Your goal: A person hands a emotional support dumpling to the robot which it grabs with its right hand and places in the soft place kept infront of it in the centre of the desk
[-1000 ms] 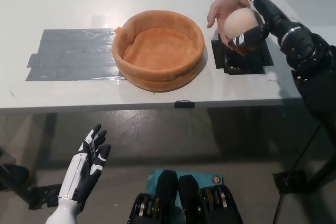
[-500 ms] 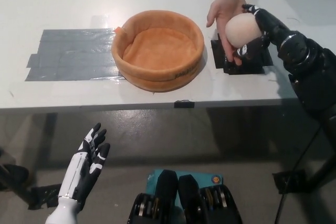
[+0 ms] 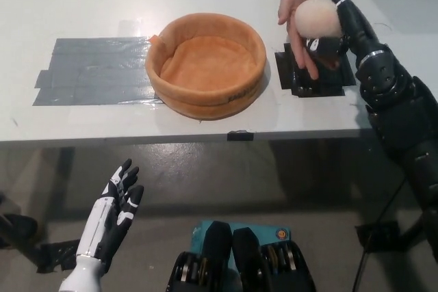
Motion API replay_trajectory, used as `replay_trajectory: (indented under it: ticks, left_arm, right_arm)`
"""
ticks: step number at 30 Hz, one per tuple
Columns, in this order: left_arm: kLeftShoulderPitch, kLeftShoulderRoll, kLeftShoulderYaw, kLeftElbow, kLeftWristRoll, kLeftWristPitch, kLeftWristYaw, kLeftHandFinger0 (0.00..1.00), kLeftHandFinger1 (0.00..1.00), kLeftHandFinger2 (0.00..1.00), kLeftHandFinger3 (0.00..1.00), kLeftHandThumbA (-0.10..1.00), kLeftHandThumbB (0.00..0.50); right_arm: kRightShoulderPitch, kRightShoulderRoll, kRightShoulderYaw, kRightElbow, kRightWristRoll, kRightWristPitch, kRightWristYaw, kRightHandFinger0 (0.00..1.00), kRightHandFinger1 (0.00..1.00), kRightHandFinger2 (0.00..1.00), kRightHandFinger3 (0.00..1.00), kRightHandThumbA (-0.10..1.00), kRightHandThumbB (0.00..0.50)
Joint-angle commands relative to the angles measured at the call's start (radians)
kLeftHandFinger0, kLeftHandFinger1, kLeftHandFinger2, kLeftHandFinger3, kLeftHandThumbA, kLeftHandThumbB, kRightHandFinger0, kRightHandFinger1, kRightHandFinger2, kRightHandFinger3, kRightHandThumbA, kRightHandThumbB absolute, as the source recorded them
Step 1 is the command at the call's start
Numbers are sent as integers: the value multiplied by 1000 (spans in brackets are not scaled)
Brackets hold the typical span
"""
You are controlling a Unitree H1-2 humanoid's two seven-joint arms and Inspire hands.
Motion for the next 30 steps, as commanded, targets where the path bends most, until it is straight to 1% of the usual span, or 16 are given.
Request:
replay_trajectory:
  ticks: [1, 2, 5, 6, 9, 11, 13, 15, 16, 18, 20, 25, 27, 28, 29, 30]
  left_arm:
    - [-18, 0, 11, -32, -10, -10, -1, 1000, 1000, 1000, 1000, 838, 55]
    - [-18, -1, 13, -32, -12, -9, 0, 1000, 1000, 1000, 1000, 837, 56]
    - [-19, 3, 11, -28, -3, -16, 1, 1000, 1000, 1000, 1000, 845, 49]
    - [-20, 3, 11, -25, -5, -17, 0, 1000, 1000, 1000, 1000, 849, 54]
    - [-21, 5, 10, -23, -2, -20, 0, 1000, 1000, 1000, 1000, 851, 45]
    - [-21, 5, 11, -22, -4, -20, -1, 1000, 1000, 1000, 1000, 852, 45]
    - [-22, 3, 13, -26, -9, -14, 0, 1000, 1000, 1000, 1000, 844, 38]
    - [-23, 4, 13, -25, -10, -14, -1, 1000, 1000, 1000, 1000, 840, 29]
    - [-22, 4, 13, -25, -11, -12, -2, 1000, 1000, 1000, 1000, 840, 28]
    - [-24, 3, 14, -22, -11, -14, -1, 1000, 1000, 1000, 1000, 837, 23]
    - [-21, 2, 15, -24, -10, -15, 1, 1000, 1000, 1000, 1000, 834, 24]
    - [-17, 2, 9, -24, -4, -14, -2, 1000, 1000, 1000, 1000, 845, 39]
    - [-20, 0, 8, -23, -2, -15, 0, 1000, 1000, 1000, 1000, 847, 41]
    - [-20, 0, 9, -24, -3, -14, -1, 1000, 1000, 1000, 1000, 847, 41]
    - [-22, 1, 9, -23, -3, -14, -1, 1000, 1000, 1000, 1000, 848, 36]
    - [-24, 2, 8, -24, -4, -12, -2, 1000, 1000, 1000, 1000, 848, 35]
  right_arm:
    - [-45, 8, -71, -30, 89, -128, -45, 0, 462, 853, 798, -100, 112]
    - [-44, 16, -99, -39, 117, -119, -26, 0, 457, 841, 783, -100, 111]
    - [-51, 54, -259, -56, 317, -35, 86, 105, 524, 796, 624, -100, 94]
    - [-59, 74, -336, -60, 399, 11, 98, 121, 495, 747, 545, -100, 134]
    - [-65, 93, -410, -64, 458, 47, 110, 11, 363, 651, 472, -100, 124]
    - [-65, 103, -438, -80, 471, 65, 118, 0, 321, 676, 557, -100, 116]
    - [-70, 117, -455, -129, 489, 83, 141, 0, 292, 740, 750, -100, 106]
    - [-80, 121, -459, -152, 487, 100, 151, 0, 314, 758, 795, -100, 119]
    - [-87, 126, -458, -166, 482, 108, 145, 0, 323, 764, 910, -100, 149]
    - [-97, 133, -452, -193, 470, 118, 142, 0, 278, 677, 654, -100, 158]
    - [-107, 136, -427, -207, 455, 105, 160, 0, 282, 649, 495, -100, 147]
    - [-146, 151, -363, -223, 421, 86, 166, 0, 358, 771, 363, -100, 135]
    - [-167, 151, -307, -211, 373, 68, 160, 0, 346, 829, 394, -100, 120]
    - [-176, 152, -283, -202, 356, 66, 153, 0, 340, 763, 384, -100, 118]
    - [-190, 154, -251, -190, 335, 66, 142, 0, 322, 490, 326, -100, 125]
    - [-198, 155, -231, -183, 320, 68, 131, 0, 322, 457, 315, -100, 128]
